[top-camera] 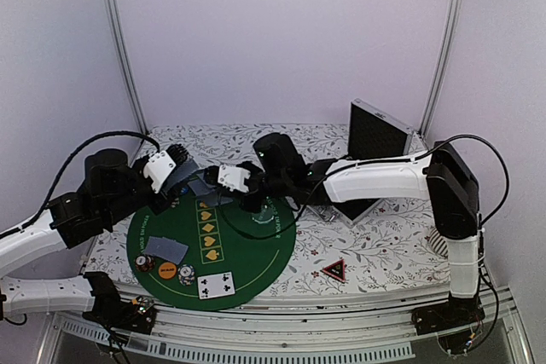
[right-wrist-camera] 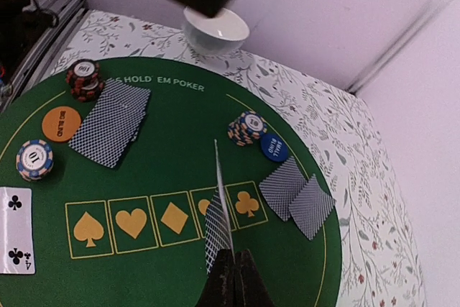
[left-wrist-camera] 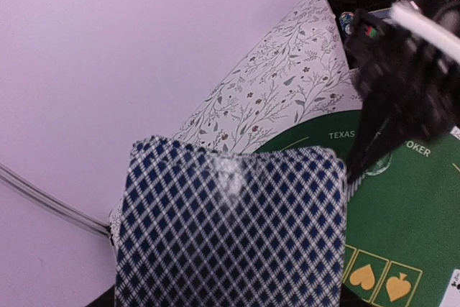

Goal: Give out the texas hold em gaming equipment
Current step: Flop the poker card in the community card area.

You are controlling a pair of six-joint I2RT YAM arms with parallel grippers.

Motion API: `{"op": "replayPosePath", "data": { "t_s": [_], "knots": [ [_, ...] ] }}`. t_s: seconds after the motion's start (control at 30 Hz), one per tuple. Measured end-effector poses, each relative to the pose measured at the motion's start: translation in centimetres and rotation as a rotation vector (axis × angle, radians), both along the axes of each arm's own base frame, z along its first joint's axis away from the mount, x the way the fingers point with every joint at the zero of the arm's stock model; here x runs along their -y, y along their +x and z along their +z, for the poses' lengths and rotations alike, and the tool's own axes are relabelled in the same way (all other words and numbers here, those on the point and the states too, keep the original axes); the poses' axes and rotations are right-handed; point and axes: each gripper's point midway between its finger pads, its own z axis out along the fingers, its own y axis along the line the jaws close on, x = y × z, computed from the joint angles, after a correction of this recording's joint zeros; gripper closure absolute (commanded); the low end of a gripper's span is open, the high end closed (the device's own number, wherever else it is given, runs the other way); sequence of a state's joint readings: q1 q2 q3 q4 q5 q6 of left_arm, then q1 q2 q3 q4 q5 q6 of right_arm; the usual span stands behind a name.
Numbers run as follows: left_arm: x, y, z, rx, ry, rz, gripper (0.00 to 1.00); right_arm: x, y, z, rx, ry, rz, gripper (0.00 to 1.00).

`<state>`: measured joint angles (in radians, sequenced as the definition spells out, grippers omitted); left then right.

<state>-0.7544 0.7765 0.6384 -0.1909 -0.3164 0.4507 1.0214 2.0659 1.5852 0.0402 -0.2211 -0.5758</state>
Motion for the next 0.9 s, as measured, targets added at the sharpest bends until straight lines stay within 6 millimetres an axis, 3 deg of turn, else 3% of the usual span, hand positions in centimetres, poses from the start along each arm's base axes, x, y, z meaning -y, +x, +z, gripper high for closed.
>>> {"op": "replayPosePath", "data": {
  "t_s": [0.17,0.4,0.9],
  "knots": [
    [-0.1,0.1,0.0,0.001,-0.002,0.003,0.43,-2.5,-3.5,-3.8,0.174,-0.064,0.211,0.99],
    [0.0,0.1,0.2,0.004,-0.007,0.0,0.43,-2.0,-6.3,-7.7,0.359,-0.136,0.425,0.99],
    [0.2,0.0,0.1,-0.001,-0.013,-0.014,0.43,-0.1,-10.0,-11.4,0.605,-0.215,0.761,0.99]
  ]
}}
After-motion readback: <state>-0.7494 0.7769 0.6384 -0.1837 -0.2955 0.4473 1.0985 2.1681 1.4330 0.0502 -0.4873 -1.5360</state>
